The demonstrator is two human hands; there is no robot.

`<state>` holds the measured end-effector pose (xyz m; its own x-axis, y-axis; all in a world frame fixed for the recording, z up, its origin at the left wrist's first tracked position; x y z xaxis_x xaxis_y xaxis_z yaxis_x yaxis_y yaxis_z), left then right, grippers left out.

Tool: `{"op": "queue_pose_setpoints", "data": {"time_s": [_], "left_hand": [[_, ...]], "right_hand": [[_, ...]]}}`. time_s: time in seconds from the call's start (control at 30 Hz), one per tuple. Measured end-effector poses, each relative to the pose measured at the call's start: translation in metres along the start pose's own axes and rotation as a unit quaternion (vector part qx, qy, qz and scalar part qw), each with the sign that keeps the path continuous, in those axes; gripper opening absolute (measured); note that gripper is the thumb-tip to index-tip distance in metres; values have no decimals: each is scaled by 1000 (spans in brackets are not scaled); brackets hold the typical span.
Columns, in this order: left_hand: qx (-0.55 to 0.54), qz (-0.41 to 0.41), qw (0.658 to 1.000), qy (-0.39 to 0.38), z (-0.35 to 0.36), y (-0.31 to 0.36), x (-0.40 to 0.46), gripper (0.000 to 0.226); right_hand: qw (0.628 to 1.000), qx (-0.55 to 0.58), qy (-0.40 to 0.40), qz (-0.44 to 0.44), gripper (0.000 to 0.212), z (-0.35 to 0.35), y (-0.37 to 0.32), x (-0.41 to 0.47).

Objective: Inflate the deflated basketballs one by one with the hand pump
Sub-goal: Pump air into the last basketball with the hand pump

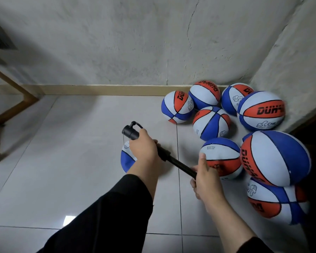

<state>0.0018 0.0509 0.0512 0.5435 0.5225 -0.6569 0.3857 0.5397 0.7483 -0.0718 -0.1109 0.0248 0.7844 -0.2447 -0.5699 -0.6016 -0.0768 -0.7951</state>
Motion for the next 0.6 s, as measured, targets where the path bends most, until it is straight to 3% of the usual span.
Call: {"op": "queue_pose_setpoints", "data": {"time_s": [0.1,0.23,0.43,0.6], "left_hand": [[1,11,1000,5,-4,0,4,35],[10,19,1000,-6,4,-14,-16,16],[17,19,999,-27,18,-24,-34,13],[17,18,999,-30,16,-12,-25,17]], "right_hand": [[1000,-27,-12,-12,77,5,7,1],[998,-50,-5,-47,107,18,3,1],[994,-61,6,-92,64,27,-16,1],[993,-69,4,-98,67,18,-17,-1]]}}
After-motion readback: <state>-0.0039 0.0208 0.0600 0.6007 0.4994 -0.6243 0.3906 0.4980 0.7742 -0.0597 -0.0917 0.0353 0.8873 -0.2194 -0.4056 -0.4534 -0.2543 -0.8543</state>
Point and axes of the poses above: each hand's wrist, its own x-axis towards the middle knuckle, its own z-axis out of the palm, y = z × x, the point moved 2 cm from there along x, towards the middle knuckle, and after that the axes turned 3 degrees about -y, right-handed, at the moved point
